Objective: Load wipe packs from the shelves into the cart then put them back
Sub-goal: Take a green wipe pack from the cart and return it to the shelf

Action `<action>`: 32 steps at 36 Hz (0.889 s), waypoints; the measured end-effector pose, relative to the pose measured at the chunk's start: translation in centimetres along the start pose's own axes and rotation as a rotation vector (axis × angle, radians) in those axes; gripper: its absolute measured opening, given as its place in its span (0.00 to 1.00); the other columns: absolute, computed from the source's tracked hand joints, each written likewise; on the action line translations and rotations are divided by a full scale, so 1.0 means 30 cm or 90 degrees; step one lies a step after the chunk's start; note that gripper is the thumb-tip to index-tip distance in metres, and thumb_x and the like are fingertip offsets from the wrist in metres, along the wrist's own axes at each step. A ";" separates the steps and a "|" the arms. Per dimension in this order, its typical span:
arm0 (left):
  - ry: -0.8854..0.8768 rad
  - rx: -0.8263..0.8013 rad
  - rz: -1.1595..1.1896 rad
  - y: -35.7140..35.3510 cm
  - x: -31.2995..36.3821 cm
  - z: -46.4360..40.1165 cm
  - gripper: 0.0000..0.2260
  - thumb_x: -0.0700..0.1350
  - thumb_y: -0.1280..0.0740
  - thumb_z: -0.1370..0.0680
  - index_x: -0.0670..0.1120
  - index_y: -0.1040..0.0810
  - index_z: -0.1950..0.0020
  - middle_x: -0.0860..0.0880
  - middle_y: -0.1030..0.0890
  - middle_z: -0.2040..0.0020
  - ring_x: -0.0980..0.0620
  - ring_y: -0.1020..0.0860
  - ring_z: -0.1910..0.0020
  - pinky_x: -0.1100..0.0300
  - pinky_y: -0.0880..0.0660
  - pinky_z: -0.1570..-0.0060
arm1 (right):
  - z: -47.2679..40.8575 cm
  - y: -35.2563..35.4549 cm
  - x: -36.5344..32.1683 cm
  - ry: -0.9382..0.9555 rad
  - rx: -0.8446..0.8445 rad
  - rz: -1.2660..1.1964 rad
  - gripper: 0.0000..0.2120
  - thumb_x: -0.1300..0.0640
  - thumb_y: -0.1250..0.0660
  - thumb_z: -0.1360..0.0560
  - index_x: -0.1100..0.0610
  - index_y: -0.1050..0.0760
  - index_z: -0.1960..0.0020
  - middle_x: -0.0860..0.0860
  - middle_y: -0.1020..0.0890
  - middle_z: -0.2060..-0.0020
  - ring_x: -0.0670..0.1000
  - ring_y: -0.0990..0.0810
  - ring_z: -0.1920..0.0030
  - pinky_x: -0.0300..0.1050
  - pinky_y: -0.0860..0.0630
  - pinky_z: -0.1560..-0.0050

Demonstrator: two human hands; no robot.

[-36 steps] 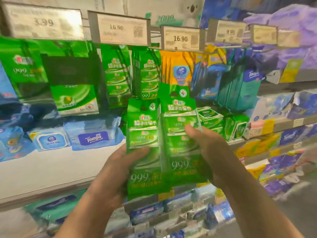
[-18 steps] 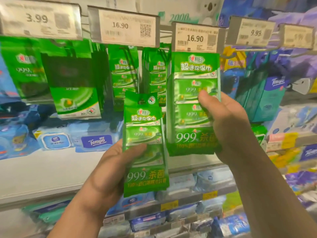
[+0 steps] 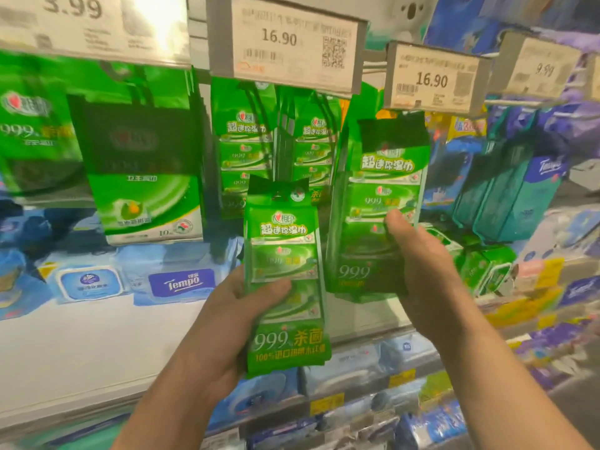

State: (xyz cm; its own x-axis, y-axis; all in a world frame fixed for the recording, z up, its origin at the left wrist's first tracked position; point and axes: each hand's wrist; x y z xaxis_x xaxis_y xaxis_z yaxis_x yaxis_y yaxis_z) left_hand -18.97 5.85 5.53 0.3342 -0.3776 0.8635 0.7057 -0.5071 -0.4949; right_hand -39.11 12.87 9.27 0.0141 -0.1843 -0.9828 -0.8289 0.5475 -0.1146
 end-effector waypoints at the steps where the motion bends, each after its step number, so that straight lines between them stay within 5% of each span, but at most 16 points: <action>1: 0.006 0.001 0.001 0.008 -0.002 -0.003 0.20 0.40 0.28 0.31 0.43 0.20 0.39 0.36 0.15 0.47 0.36 0.14 0.52 0.43 0.16 0.56 | -0.003 -0.001 0.026 0.000 0.009 0.005 0.20 0.41 0.34 0.21 0.55 0.20 0.40 0.54 0.13 0.50 0.56 0.14 0.47 0.56 0.20 0.45; 4: 0.016 0.012 0.004 0.026 -0.008 -0.009 0.20 0.40 0.28 0.31 0.43 0.19 0.39 0.36 0.15 0.46 0.35 0.15 0.49 0.42 0.16 0.53 | -0.015 -0.014 0.074 -0.006 0.015 -0.010 0.26 0.40 0.37 0.24 0.60 0.21 0.37 0.57 0.13 0.49 0.58 0.14 0.48 0.51 0.20 0.53; 8: 0.013 0.022 0.000 0.029 -0.002 -0.016 0.16 0.40 0.28 0.31 0.44 0.17 0.43 0.35 0.15 0.46 0.34 0.15 0.49 0.40 0.17 0.52 | -0.055 -0.030 0.081 0.015 0.032 -0.019 0.16 0.49 0.42 0.16 0.59 0.21 0.44 0.53 0.13 0.56 0.53 0.14 0.56 0.45 0.18 0.62; 10: 0.001 0.029 -0.002 0.023 0.005 -0.018 0.17 0.39 0.28 0.30 0.43 0.18 0.42 0.35 0.15 0.47 0.34 0.15 0.50 0.41 0.16 0.53 | -0.084 -0.037 0.091 0.046 0.016 0.022 0.13 0.44 0.39 0.18 0.52 0.22 0.50 0.45 0.13 0.60 0.49 0.13 0.55 0.44 0.17 0.58; 12: -0.018 0.044 -0.006 0.014 0.011 -0.018 0.16 0.39 0.29 0.30 0.43 0.18 0.42 0.36 0.14 0.48 0.37 0.14 0.53 0.44 0.16 0.56 | -0.117 -0.047 0.102 0.024 -0.015 0.032 0.24 0.28 0.30 0.32 0.47 0.20 0.50 0.46 0.13 0.54 0.54 0.14 0.46 0.53 0.18 0.46; 14: -0.033 0.057 -0.003 0.002 0.017 -0.016 0.15 0.39 0.29 0.29 0.44 0.18 0.43 0.36 0.14 0.49 0.38 0.14 0.54 0.46 0.16 0.58 | -0.160 -0.060 0.109 -0.007 -0.020 0.007 0.31 0.23 0.28 0.40 0.46 0.20 0.51 0.49 0.13 0.51 0.58 0.15 0.44 0.60 0.19 0.42; 17: -0.052 0.055 -0.010 -0.017 0.020 -0.016 0.14 0.40 0.30 0.27 0.46 0.17 0.43 0.37 0.14 0.46 0.37 0.15 0.51 0.45 0.16 0.55 | -0.220 -0.071 0.106 0.021 0.013 0.036 0.22 0.29 0.33 0.33 0.47 0.22 0.54 0.48 0.16 0.55 0.59 0.16 0.46 0.64 0.19 0.42; 20: -0.078 0.057 0.001 -0.028 0.015 -0.022 0.17 0.37 0.27 0.27 0.43 0.19 0.38 0.36 0.15 0.44 0.39 0.15 0.52 0.48 0.16 0.57 | -0.281 -0.079 0.111 0.028 0.018 0.037 0.12 0.42 0.34 0.22 0.51 0.24 0.54 0.51 0.18 0.56 0.56 0.17 0.53 0.55 0.17 0.49; 23: -0.101 0.065 0.005 -0.045 0.007 -0.031 0.19 0.37 0.26 0.28 0.42 0.20 0.37 0.36 0.16 0.43 0.40 0.15 0.51 0.49 0.17 0.56 | -0.331 -0.108 0.091 -0.030 0.071 0.021 0.12 0.45 0.33 0.20 0.54 0.25 0.47 0.49 0.22 0.59 0.52 0.21 0.57 0.45 0.21 0.61; 27: -0.119 0.089 -0.017 -0.066 -0.005 -0.044 0.20 0.39 0.26 0.30 0.43 0.20 0.38 0.38 0.15 0.44 0.41 0.14 0.51 0.48 0.17 0.54 | -0.372 -0.136 0.071 -0.093 0.059 -0.011 0.28 0.37 0.34 0.23 0.51 0.29 0.30 0.44 0.26 0.50 0.44 0.27 0.56 0.49 0.21 0.52; 32: -0.130 0.112 -0.039 -0.082 -0.008 -0.046 0.21 0.40 0.28 0.30 0.44 0.20 0.37 0.39 0.14 0.45 0.41 0.14 0.50 0.47 0.17 0.52 | -0.396 -0.134 0.071 -0.095 0.039 -0.004 0.35 0.36 0.35 0.22 0.55 0.35 0.23 0.43 0.32 0.41 0.52 0.29 0.44 0.52 0.21 0.44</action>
State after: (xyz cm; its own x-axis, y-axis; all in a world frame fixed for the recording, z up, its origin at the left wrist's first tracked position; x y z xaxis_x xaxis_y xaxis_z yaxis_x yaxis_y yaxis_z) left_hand -21.65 6.10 6.42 0.3944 -0.1775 0.9017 0.8199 -0.3751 -0.4325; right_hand -42.41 0.58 9.36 0.1057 -0.0666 -0.9922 -0.7925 0.5970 -0.1245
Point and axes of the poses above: each hand's wrist, its own z-axis away from the middle knuckle, its own y-axis out of the back of the hand, x = y × z
